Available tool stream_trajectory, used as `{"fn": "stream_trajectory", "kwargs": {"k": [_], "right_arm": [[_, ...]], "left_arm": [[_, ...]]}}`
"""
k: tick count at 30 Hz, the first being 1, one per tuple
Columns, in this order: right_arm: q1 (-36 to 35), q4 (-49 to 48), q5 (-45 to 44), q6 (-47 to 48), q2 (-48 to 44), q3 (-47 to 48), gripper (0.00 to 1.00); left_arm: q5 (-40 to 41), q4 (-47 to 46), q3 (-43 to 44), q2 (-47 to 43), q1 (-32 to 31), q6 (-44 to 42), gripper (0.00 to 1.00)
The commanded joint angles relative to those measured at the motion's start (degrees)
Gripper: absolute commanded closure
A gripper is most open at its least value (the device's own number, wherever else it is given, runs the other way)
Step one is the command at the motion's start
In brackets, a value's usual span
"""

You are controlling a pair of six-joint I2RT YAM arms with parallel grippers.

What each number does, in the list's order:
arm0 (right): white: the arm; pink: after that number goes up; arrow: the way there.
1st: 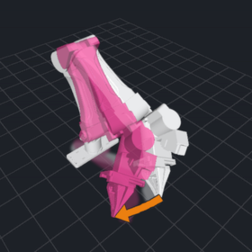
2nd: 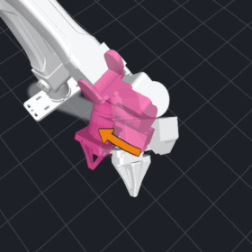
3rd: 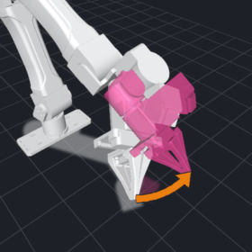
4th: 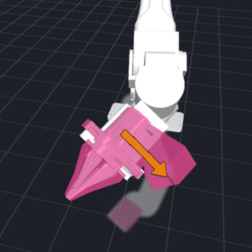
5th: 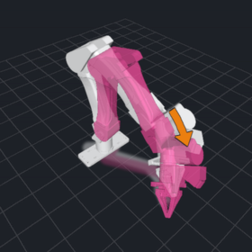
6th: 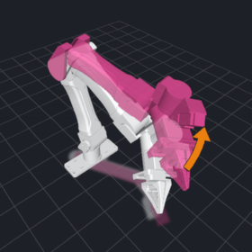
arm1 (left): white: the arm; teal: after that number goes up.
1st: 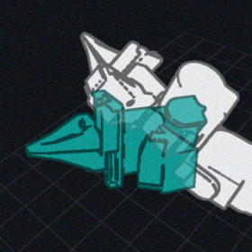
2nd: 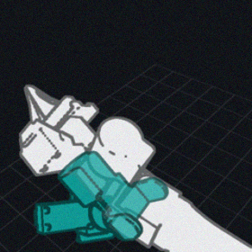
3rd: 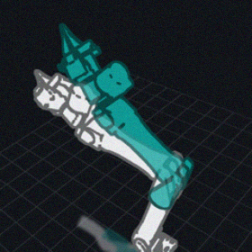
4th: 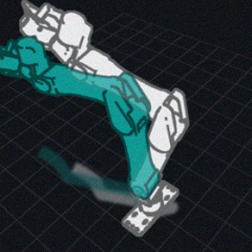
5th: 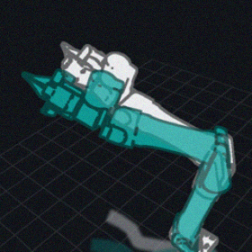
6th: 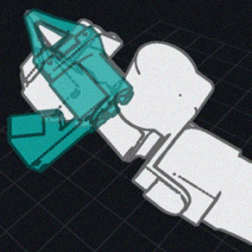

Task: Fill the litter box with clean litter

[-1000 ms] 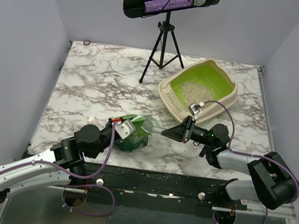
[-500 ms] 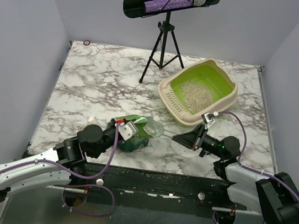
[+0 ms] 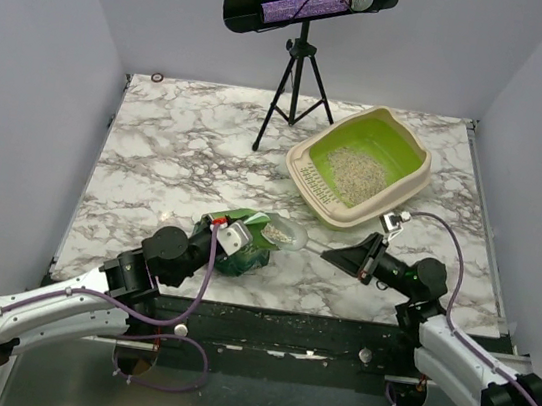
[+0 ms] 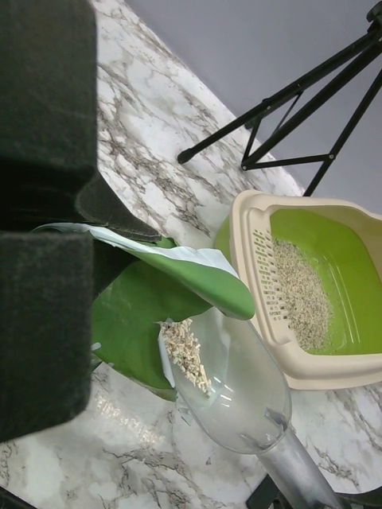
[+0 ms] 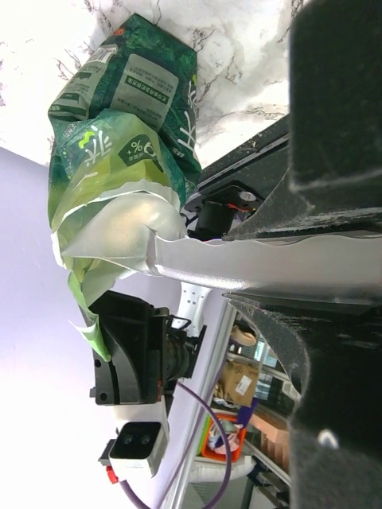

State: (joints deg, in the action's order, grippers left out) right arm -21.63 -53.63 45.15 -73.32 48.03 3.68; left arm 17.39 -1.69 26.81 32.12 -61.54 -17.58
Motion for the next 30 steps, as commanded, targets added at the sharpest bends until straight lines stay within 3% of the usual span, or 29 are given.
{"fn": "stream_trajectory", "kwargs": {"k": [1,22,30], "right_arm": [[0.3,6.3,-1.1,-1.6,-4.3,-2.5,0.99],[0.4,23.7,-8.8,-13.8,-24.6,0.1,0.99],[0.4,23.4,-13.7,-17.4,-22.9,6.6,0.99]], "left_arm": [[1.2,-3.4,-0.5,0.0,-0.6,-0.3,1.0],[12.4,-7.0,-1.6,-3.6,-0.6,-2.3,1.0],[12.3,-6.3,-1.2,-4.2,-0.5,-1.4,1.0]]}}
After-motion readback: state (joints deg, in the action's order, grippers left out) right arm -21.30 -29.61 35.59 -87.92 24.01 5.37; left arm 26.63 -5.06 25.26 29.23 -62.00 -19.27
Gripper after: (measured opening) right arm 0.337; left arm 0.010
